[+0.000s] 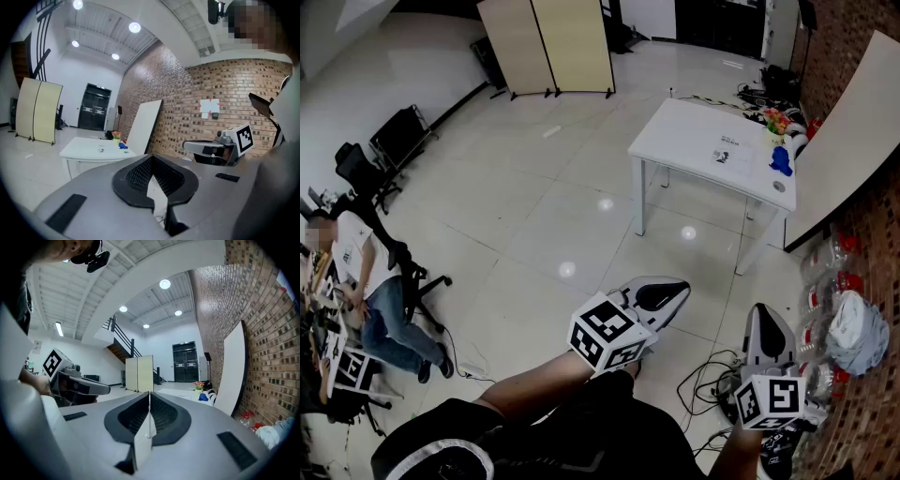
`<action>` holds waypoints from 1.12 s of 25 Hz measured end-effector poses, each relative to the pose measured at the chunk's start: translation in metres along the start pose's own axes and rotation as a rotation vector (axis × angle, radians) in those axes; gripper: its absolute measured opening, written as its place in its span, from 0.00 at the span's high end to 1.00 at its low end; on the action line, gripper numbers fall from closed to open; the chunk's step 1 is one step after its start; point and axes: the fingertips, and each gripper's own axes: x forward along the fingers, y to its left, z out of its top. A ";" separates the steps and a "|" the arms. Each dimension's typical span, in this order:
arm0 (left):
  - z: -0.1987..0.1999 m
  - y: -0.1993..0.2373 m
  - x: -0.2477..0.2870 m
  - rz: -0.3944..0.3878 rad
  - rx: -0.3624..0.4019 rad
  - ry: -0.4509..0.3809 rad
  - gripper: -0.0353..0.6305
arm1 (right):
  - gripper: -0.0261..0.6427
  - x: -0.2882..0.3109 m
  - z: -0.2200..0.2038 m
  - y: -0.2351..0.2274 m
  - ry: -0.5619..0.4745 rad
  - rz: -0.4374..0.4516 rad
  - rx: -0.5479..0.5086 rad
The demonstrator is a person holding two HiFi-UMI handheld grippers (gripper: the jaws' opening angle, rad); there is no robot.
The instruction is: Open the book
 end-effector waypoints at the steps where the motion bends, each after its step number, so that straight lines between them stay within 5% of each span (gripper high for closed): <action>1: 0.002 0.018 0.009 0.000 -0.003 -0.004 0.95 | 0.96 0.020 -0.001 -0.004 0.008 -0.004 -0.001; 13: 0.076 0.242 0.122 0.020 -0.032 -0.035 0.95 | 0.96 0.269 0.036 -0.059 0.044 -0.012 -0.007; 28: 0.099 0.364 0.297 0.091 -0.057 0.009 0.95 | 0.96 0.441 0.034 -0.205 0.056 0.042 0.003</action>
